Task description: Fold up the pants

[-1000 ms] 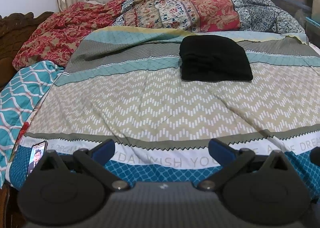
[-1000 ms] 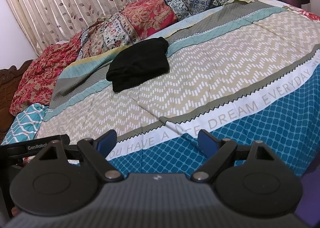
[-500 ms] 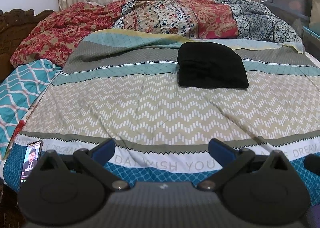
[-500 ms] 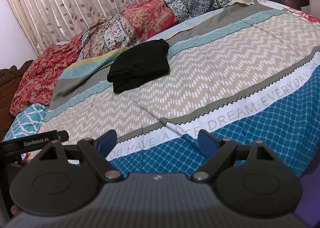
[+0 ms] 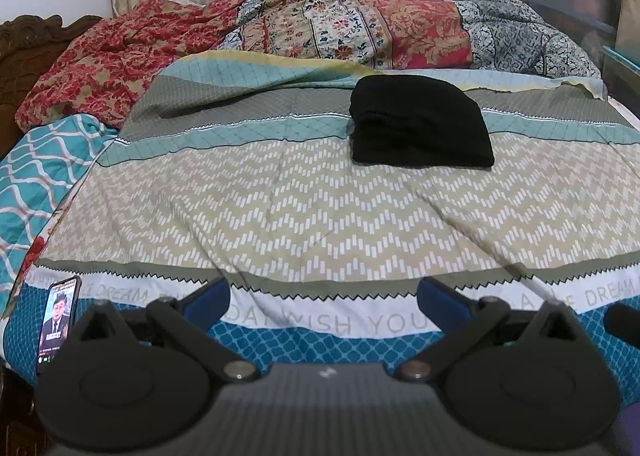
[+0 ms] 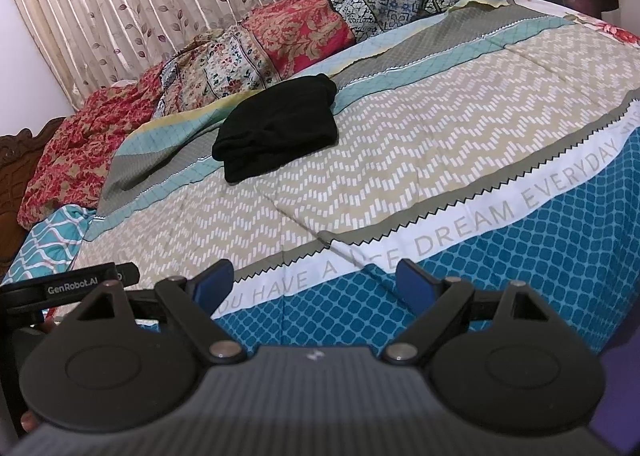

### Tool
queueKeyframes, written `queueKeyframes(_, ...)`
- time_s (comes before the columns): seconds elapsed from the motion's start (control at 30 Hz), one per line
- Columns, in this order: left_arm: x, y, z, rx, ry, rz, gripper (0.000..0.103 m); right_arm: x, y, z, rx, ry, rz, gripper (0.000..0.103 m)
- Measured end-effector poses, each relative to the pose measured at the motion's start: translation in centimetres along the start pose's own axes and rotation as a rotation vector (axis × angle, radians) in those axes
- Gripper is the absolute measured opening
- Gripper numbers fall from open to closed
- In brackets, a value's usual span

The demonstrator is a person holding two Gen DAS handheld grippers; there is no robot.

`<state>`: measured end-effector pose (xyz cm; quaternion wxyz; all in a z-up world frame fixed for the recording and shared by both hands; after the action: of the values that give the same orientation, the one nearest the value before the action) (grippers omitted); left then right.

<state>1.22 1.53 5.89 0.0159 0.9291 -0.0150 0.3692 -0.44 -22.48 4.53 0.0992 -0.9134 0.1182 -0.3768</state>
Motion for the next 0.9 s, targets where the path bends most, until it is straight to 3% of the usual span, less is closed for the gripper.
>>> queueKeyframes(0.9, -0.6, 1.0, 1.7, -0.015, -0.053, 0.029, 0.103, -0.5, 0.4, 0.7, -0.028, -0.009, 0.005, 0.09)
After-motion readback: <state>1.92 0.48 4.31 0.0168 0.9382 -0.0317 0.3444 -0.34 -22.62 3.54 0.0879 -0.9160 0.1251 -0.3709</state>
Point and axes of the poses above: each gripper's, at about its wrist camera, not at the fingertips, and z roughly the way its jaws point, y to its right, x to its top, the point moved 4 cm from there along z, roughly the way its jaws point, and after that the axes turned 9 degrees about -x, right-handed, at the moved point
